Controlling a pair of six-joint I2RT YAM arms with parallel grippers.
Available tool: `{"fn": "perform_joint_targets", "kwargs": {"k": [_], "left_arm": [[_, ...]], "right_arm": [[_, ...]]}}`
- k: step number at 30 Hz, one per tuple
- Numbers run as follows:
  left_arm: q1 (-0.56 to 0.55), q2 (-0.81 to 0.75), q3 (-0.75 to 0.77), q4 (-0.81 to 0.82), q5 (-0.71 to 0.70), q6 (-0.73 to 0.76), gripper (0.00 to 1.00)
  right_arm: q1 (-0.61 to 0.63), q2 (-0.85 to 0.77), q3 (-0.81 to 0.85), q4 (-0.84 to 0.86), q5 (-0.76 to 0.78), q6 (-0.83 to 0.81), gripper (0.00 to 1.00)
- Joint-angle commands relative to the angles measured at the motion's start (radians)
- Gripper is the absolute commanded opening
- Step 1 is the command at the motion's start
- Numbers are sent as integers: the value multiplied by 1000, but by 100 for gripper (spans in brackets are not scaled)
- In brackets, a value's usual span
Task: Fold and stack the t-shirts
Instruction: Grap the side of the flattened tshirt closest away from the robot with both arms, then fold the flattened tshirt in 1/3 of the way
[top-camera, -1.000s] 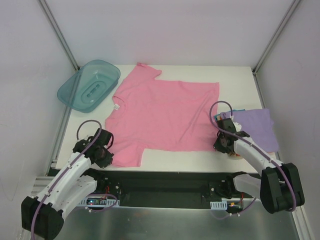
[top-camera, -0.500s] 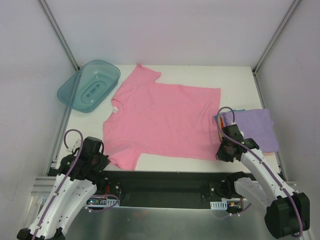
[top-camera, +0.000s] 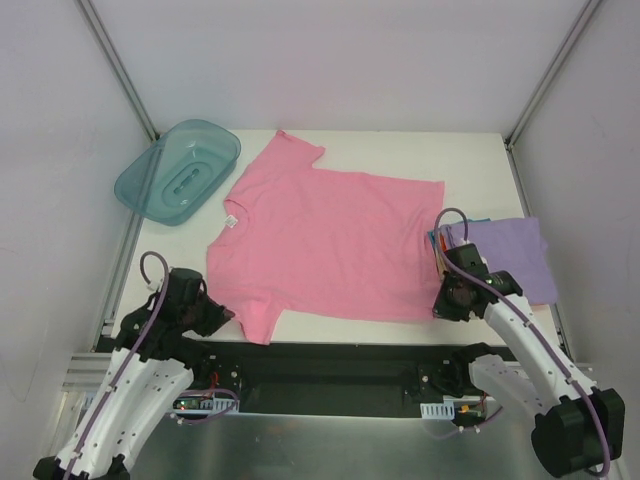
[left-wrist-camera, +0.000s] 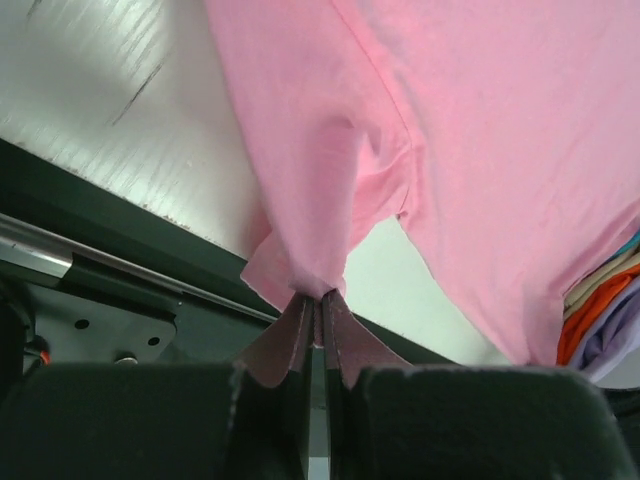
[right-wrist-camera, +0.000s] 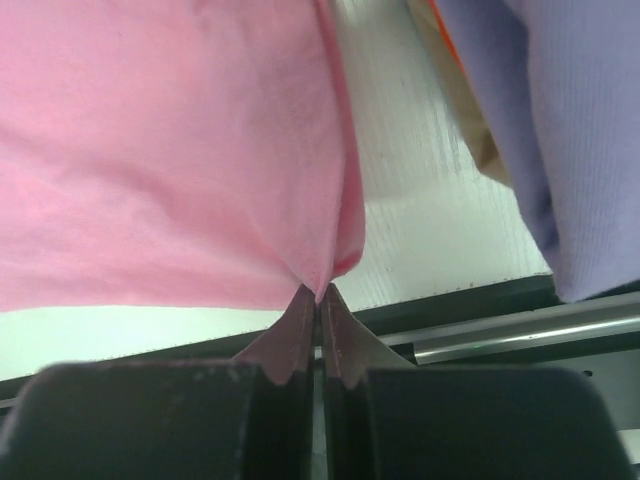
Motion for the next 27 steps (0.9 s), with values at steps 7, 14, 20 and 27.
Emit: {"fn": "perform_joint_targets", "kwargs": {"k": [7,14,20,27], "left_arm": [[8,371,123,308,-39,130,0],[8,625,328,357,-135,190,0],[23,830,478,387,-169,239,0],[69,999,633,396,-160,279,0]], "right_arm": [[4,245,204,46,83,-153,2],[-25,391,323,92,69,-176,2],[-85,479,419,96,46,-200,2],[-143,540,511,86,24,-232,2]]}}
